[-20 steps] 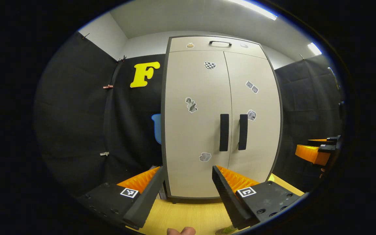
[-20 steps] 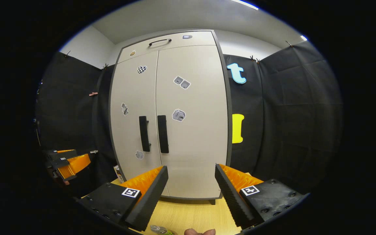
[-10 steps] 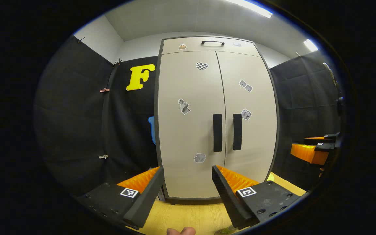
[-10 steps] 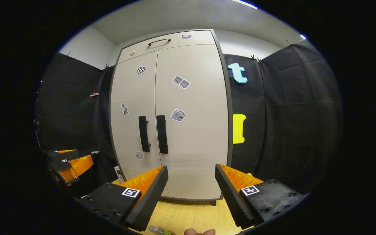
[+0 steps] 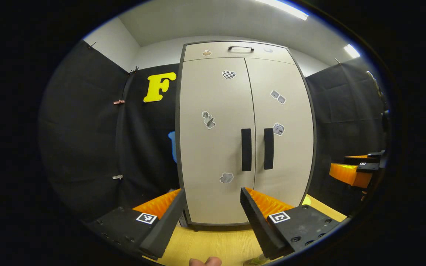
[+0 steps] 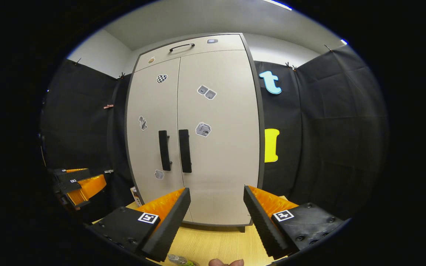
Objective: Grasp the bottle in the cabinet with the left hand and place it on the coaster, then close the right door with the right hand and the left door with the left hand.
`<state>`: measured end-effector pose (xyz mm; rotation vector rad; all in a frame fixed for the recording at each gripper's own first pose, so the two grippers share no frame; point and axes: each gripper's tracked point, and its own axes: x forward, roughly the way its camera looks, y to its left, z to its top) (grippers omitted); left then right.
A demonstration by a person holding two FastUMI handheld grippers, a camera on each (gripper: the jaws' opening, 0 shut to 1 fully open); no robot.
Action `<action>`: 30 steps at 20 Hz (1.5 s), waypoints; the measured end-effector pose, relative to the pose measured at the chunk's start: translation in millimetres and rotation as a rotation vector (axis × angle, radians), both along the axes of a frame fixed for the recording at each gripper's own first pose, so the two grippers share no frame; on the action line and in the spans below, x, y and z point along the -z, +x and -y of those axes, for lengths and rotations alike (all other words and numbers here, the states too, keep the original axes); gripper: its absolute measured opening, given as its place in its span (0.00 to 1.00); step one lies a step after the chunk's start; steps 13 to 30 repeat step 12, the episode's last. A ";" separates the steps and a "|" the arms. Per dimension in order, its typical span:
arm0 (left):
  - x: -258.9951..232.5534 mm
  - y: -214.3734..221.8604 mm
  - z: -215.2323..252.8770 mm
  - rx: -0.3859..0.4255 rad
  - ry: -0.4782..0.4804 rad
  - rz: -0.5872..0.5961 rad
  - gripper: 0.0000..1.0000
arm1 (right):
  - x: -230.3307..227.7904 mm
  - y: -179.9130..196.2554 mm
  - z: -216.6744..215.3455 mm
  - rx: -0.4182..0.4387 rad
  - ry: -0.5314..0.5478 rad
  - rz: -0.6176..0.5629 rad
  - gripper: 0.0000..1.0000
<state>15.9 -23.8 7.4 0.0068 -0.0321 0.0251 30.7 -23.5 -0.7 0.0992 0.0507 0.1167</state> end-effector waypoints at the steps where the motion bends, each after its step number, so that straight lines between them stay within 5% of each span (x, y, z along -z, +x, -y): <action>1: -0.2 0.3 -0.1 0.001 0.001 0.000 0.94 | -0.2 -0.6 -0.5 -0.001 -0.002 0.001 0.96; 30: 25.8 9.2 5.0 0.009 0.049 -0.041 0.94 | 20.4 3.1 -6.0 -0.032 -0.024 -0.021 0.96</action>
